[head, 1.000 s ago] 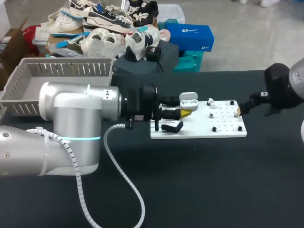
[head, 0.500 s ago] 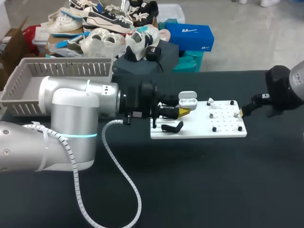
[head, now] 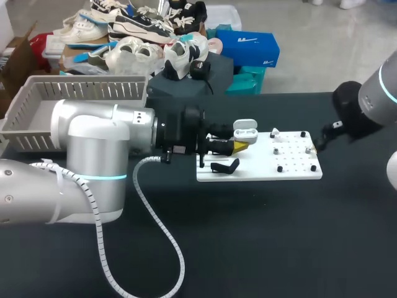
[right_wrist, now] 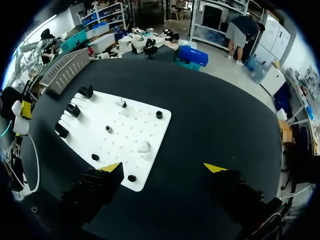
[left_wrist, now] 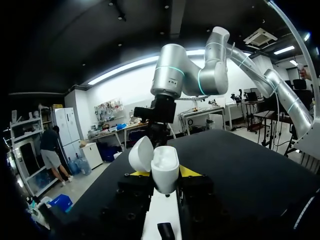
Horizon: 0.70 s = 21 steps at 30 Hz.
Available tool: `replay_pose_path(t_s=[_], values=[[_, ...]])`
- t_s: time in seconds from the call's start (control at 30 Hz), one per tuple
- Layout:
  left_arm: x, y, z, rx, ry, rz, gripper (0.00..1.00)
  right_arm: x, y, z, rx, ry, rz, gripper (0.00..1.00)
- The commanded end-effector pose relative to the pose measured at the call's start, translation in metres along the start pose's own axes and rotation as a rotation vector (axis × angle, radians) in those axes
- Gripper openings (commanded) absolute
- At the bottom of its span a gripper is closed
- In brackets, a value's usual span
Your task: Pick up each earbud case from the left stands, insert the matching earbuds, close the lid, and place the case in the box.
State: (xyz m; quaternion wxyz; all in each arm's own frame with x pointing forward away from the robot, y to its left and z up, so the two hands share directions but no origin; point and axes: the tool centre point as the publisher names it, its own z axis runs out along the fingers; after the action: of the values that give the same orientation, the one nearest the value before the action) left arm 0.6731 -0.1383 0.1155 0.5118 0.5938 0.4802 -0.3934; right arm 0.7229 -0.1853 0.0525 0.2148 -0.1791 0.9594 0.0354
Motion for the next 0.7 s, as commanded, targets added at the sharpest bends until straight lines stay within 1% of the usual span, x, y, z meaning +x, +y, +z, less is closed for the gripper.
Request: replay_pose_path(t_s=[0.03,0.13,0.27,0.6,0.7], values=[[0.0,0.001,0.0,0.003,0.0,0.0,0.0,-0.011,0.002,0.009,0.005,0.029,-0.015,1.0],[0.0,0.001,0.0,0.003,0.0,0.0,0.0,-0.013,0.004,0.01,0.015,0.055,-0.046,1.0],[0.0,0.001,0.0,0.003,0.0,0.0,0.0,-0.015,0.006,0.013,0.008,0.077,-0.079,1.0],[0.0,0.001,0.0,0.003,0.0,0.0,0.0,-0.017,0.014,0.022,0.032,0.139,-0.122,1.0],[0.0,0.001,0.0,0.003,0.0,0.0,0.0,-0.019,0.019,0.025,0.031,0.146,-0.133,1.0]])
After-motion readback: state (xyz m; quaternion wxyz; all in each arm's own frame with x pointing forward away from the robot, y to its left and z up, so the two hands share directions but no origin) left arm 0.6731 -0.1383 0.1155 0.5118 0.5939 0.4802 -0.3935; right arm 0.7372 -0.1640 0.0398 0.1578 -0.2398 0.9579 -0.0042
